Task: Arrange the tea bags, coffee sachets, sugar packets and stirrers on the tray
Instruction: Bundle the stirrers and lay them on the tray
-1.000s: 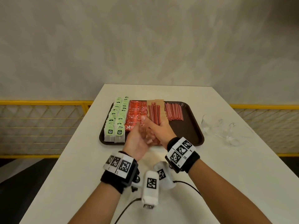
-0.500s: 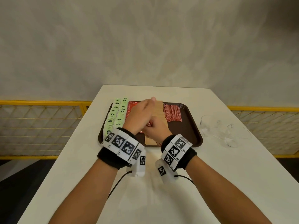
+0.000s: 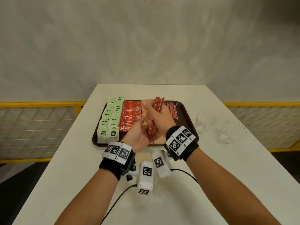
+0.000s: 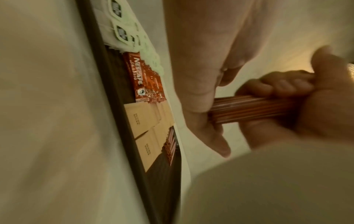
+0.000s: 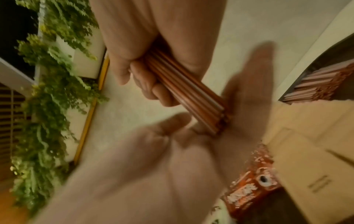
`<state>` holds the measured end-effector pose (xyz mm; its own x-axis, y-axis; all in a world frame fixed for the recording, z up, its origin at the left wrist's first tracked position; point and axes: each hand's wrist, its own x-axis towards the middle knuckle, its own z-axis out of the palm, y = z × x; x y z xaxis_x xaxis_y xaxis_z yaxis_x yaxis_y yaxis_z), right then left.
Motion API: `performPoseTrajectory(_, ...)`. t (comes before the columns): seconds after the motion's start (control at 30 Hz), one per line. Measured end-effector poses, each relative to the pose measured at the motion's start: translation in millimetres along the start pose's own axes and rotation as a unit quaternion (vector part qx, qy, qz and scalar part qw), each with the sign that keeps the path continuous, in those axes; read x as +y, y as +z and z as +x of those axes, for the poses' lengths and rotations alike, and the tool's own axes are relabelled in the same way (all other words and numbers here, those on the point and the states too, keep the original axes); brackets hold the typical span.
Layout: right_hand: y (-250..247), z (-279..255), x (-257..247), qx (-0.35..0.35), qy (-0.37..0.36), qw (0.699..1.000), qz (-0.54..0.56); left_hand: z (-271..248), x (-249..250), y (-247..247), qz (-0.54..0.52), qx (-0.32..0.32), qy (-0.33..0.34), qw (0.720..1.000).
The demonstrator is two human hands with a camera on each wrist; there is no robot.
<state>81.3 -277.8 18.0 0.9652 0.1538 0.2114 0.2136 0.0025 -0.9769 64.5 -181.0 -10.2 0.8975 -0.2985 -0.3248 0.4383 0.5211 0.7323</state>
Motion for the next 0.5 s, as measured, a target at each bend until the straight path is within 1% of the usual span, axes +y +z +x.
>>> performPoseTrajectory(0.07, -4, -2, 9, -0.011, 0.014, 0.999, -0.044, 5, -1, 5, -0.006, -0.009, 0.010, 1.000)
performPoseTrajectory(0.17, -16, -8, 13, -0.043, 0.022, 0.994, -0.101, 15, -8, 10, -0.021, -0.020, -0.011, 1.000)
performPoseTrajectory(0.23, -29, -6, 13, -0.047, 0.044, 0.991, -0.120, 21, -12, 17, -0.019, -0.029, -0.027, 0.999)
performPoseTrajectory(0.3, -47, 3, 18, -0.032, 0.080, 0.988, -0.125, 31, -12, 29, 0.039, -0.026, -0.045, 0.998)
performPoseTrajectory(0.33, -58, 10, 22, -0.018, 0.100, 0.987, -0.125, 38, -11, 35, 0.096, -0.009, -0.046, 0.994)
performPoseTrajectory(0.37, -72, 20, 27, 0.000, 0.123, 0.984, -0.131, 45, -8, 42, 0.171, 0.013, -0.044, 0.984)
performPoseTrajectory(0.4, -86, 31, 33, 0.017, 0.147, 0.979, -0.142, 51, -7, 47, 0.266, 0.030, -0.033, 0.963)
performPoseTrajectory(0.43, -100, 41, 36, 0.027, 0.182, 0.969, -0.165, 59, -6, 49, 0.379, 0.032, -0.015, 0.925)
performPoseTrajectory(0.47, -114, 53, 41, 0.026, 0.223, 0.956, -0.188, 67, -5, 50, 0.509, 0.019, 0.009, 0.861)
performPoseTrajectory(0.5, -125, 63, 45, 0.016, 0.269, 0.938, -0.218, 73, -5, 50, 0.636, -0.011, 0.026, 0.771)
